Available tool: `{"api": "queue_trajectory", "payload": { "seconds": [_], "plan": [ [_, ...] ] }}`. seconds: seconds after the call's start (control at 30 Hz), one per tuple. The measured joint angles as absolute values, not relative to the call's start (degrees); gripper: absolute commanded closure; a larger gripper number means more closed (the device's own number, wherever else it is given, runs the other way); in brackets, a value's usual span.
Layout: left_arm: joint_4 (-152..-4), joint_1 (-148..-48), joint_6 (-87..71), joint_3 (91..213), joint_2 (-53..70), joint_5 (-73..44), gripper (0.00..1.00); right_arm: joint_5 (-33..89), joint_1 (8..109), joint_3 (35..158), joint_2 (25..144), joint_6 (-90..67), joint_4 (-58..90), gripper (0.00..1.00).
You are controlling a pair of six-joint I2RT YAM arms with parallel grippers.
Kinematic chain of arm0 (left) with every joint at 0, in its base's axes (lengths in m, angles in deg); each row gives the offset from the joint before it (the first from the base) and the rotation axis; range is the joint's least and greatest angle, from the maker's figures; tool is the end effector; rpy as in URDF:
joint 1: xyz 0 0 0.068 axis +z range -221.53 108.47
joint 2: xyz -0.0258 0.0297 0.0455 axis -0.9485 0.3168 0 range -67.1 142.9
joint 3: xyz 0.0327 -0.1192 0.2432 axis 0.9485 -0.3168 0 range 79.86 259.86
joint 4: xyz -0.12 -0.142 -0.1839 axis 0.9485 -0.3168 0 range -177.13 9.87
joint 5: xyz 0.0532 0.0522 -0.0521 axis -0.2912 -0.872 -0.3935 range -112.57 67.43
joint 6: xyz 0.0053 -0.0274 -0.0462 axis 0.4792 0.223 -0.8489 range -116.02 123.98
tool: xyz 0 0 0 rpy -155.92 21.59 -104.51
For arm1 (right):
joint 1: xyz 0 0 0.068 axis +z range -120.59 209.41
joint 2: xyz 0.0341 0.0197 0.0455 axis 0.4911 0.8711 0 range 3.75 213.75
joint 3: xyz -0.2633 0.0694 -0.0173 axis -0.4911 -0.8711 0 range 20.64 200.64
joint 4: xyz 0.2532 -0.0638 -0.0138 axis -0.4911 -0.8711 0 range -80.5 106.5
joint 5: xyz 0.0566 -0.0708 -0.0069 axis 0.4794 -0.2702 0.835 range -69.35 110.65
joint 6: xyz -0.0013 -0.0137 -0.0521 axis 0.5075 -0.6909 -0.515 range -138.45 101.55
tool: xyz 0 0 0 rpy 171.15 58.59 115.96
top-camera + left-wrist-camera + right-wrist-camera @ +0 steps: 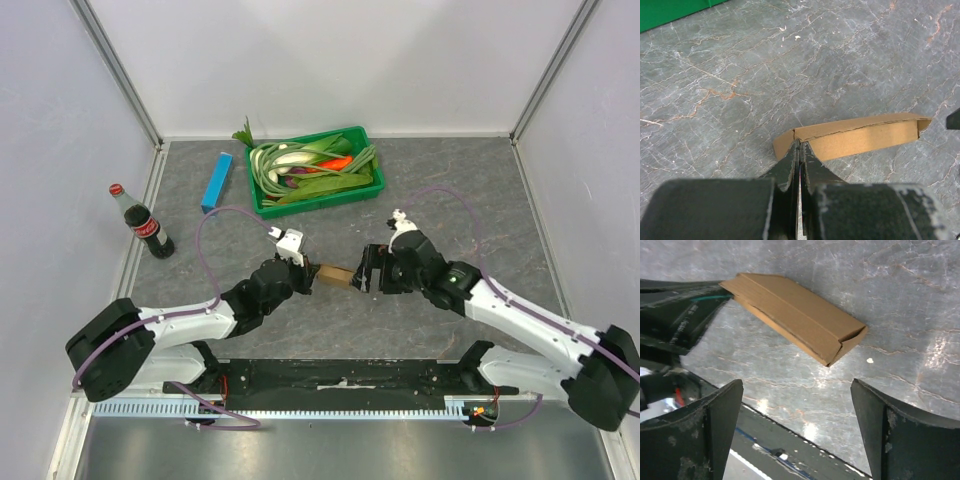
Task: Fold the paper box
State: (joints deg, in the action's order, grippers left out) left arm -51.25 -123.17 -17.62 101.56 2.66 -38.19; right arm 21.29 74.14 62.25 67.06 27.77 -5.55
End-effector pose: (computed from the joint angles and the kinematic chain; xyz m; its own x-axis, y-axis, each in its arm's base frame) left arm 0.1561 -0.1818 0.1834 -0.4096 -0.0540 -0.9107 0.4803 0.8359 -0.2656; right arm 0.1635 0.1625 0.2387 -0.8521 0.1721 -0.4942 -0.1362 0.8389 0.5269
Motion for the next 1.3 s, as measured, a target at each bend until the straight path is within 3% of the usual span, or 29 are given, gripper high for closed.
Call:
{"api": "queue_trajectory", "payload": {
  "seconds": [0.27, 0.57, 0.77, 1.03, 1.17, 1.3],
  "plan": [
    [-52.1, -123.8, -19.8, 102.3, 3.2, -39.5, 0.98, 20.4, 73.5, 49.2, 56.1, 53.6, 9.2, 0.02],
    [-53.0, -125.2, -22.3, 103.6, 4.4, -42.1, 0.98, 17.0, 74.4, 42.0, 62.2, 80.6, 24.5, 0.05],
    [-54.3, -126.4, -23.7, 104.6, 5.1, -44.2, 0.98, 14.1, 75.5, 42.0, 65.7, 88.5, 29.4, 0.18],
    [-55.7, -128.9, -25.9, 105.4, 5.5, -48.2, 0.98, 11.5, 76.1, 42.1, 68.1, 93.4, 28.5, 0.26],
    [-55.9, -129.6, -26.7, 105.4, 5.6, -49.2, 0.98, 10.5, 76.1, 42.1, 68.5, 94.3, 28.5, 0.39],
    [-56.0, -129.7, -27.0, 105.6, 5.8, -49.6, 0.98, 10.3, 76.1, 42.1, 70.9, 94.7, 30.3, 0.41]
  ]
}}
